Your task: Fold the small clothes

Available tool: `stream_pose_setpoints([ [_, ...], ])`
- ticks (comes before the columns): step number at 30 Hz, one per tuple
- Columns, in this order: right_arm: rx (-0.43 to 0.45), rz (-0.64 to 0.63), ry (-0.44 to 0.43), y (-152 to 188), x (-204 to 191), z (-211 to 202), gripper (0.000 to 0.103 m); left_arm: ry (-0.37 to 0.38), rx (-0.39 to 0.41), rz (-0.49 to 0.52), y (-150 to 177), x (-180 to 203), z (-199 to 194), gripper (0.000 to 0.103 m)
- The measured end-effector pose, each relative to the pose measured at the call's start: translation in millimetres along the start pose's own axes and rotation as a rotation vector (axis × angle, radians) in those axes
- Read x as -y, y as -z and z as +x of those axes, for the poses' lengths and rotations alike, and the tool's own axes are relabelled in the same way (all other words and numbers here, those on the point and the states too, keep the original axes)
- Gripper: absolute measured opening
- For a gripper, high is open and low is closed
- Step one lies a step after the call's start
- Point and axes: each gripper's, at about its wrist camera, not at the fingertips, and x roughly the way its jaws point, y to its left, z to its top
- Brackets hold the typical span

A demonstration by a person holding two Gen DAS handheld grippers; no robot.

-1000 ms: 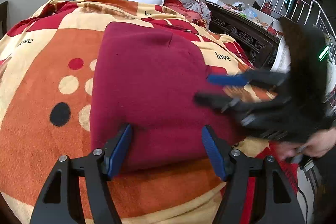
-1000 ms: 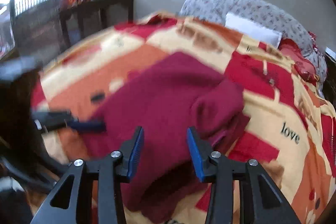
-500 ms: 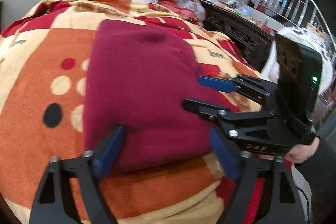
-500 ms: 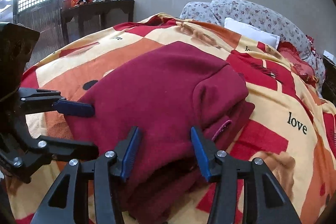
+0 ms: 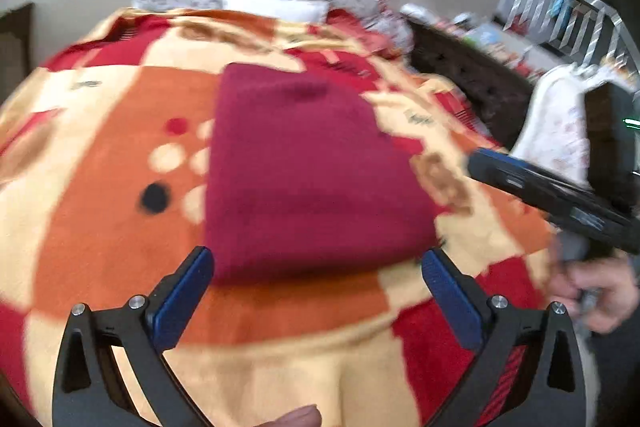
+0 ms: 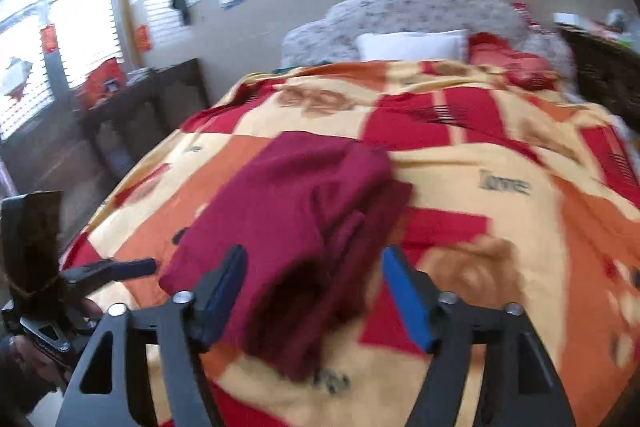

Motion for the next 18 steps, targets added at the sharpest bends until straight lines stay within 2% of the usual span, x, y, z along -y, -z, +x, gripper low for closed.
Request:
stream_pose_setpoints([
  [3,-0.050,-0.040,0.012,25,-22,-25,0.079,-0.127,-0.059,-0.024,14,15,-10,0.103],
  [4,-0.065,-0.051,0.031,34,-30,-33,0.079,-0.137,-0.078,-0.038,19,21,-14,0.103],
  [7,-0.068,-0.072,0.103,58,-45,-58,0.080,-0.141,-0.088,-0.053,28,29,-24,0.103],
  [11,-0.072,-0.063,0.122,73,-48,-76,0.085,-0.169,-0.067,-0.044,26,34,-27,0.103],
  [18,-0.080,-0.088,0.127,77,-50,-79,0.085,-0.161,-0.061,-0.068,24,28,-29,0.103],
])
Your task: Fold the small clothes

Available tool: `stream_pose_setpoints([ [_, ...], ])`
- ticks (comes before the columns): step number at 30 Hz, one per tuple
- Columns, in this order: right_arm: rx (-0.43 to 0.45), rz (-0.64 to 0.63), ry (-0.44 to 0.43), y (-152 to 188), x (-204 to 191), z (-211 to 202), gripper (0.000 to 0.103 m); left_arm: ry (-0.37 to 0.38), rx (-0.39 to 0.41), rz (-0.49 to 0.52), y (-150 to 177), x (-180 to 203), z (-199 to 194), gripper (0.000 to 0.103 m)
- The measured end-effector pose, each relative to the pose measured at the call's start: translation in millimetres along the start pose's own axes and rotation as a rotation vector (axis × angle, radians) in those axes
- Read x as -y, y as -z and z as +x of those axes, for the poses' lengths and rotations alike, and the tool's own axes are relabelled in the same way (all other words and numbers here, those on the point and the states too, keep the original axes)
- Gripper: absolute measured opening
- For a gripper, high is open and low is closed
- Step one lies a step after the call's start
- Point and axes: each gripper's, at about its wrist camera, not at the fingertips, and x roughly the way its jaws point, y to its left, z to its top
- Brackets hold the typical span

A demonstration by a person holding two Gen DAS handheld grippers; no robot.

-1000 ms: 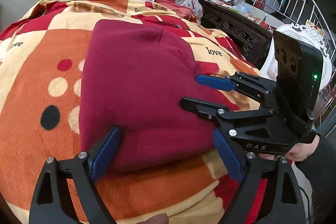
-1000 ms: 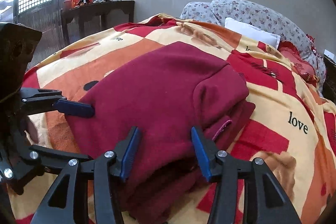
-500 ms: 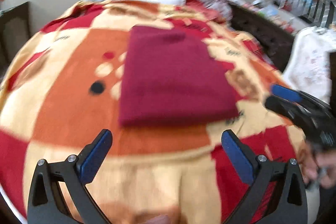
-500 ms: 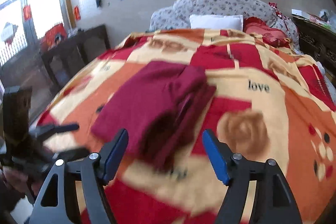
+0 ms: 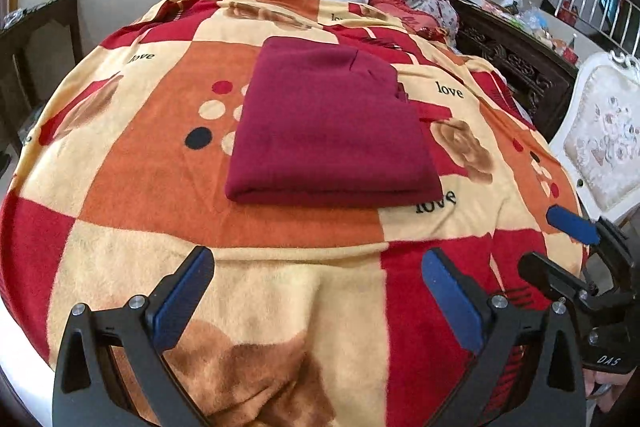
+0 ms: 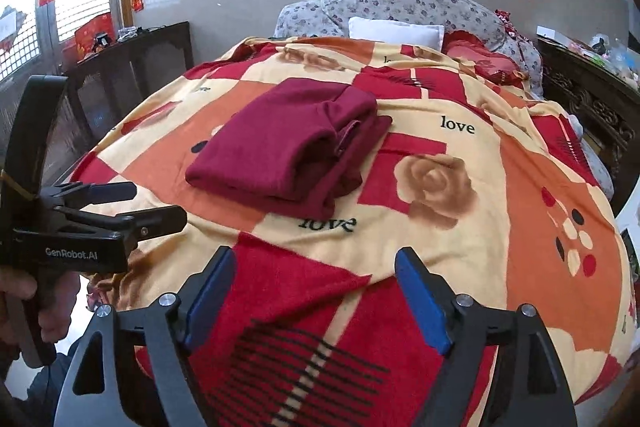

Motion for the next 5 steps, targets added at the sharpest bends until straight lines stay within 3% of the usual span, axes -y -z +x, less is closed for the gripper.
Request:
stream_pose_setpoints([
  [2,-0.001,0.000,0.010,-0.3,-1.0,1.6,0.085,0.001,0.002,-0.012,-0.2,-2.7,0.7,0.103],
  [5,-0.007,0.003,0.009,0.1,-2.2,3.1,0.085,-0.095,0.017,0.026,-1.3,-1.1,0.5,0.103],
])
